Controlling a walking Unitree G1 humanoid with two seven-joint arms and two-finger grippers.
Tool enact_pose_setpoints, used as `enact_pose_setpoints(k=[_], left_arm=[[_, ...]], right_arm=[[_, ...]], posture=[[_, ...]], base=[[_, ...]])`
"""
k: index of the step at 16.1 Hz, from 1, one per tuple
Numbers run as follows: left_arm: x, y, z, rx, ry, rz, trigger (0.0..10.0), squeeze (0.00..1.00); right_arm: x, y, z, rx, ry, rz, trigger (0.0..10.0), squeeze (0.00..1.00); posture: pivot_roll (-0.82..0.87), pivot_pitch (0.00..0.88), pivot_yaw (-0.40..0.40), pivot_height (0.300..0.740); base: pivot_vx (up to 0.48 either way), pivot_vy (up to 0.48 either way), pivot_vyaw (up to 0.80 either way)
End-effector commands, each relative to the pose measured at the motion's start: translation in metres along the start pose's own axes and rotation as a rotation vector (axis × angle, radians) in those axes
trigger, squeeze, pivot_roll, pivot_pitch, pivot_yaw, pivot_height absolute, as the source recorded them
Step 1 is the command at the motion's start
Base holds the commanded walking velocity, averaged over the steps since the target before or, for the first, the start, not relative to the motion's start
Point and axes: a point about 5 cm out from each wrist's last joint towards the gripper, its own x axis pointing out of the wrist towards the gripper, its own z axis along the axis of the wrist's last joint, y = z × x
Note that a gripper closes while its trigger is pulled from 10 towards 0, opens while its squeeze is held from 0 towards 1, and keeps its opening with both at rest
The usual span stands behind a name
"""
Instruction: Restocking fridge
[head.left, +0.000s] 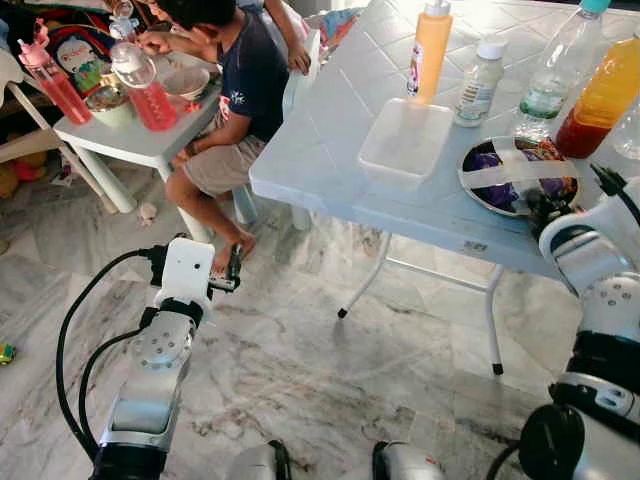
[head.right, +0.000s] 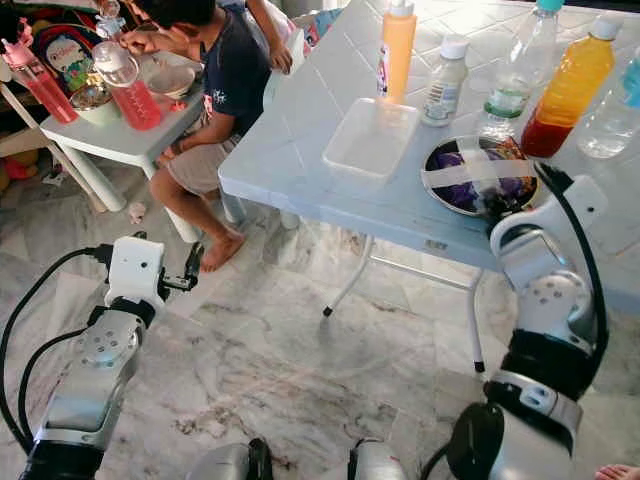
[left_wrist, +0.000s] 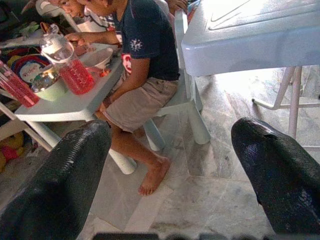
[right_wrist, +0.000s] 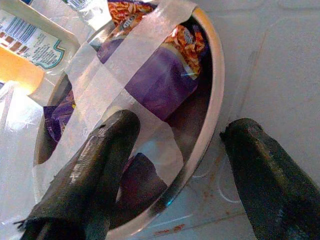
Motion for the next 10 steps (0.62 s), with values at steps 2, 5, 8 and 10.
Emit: enact_pose_setpoints(k=[2,5,8,10], left_arm=[[-0.003,0.004,-0.005,0.017,0.016,0.014,10.0,0.00],[-0.004,0.004,-0.005,0.019,0.019,0.020,10.0,0.00],[-0.005,0.004,-0.006,0.019,0.022,0.023,10.0,0.00],[-0.005,0.004,-0.006,0.019,0.024,0.022,10.0,0.00]], right_arm=[[0.005,0.000,-0.019,0.032,0.109,0.000,10.0,0.00],[0.008,-0.001,-0.027,0.046,0.156,-0.002,0.0,0.00],[0.007,-0.004,-0.027,0.008,0.156,-0.029,0.0,0.00],[0.005,-0.007,-0.031,-0.012,0.163,-0.041,0.0,0.00]], posture=[[-0.01,0.162,0.130,0.740],[-0.01,0.163,0.126,0.740],[0.00,0.163,0.123,0.740],[-0.01,0.165,0.123,0.740]], base=[[0.000,0.000,0.00],[0.000,0.000,0.00],[0.000,0.000,0.00],[0.000,0.000,0.00]])
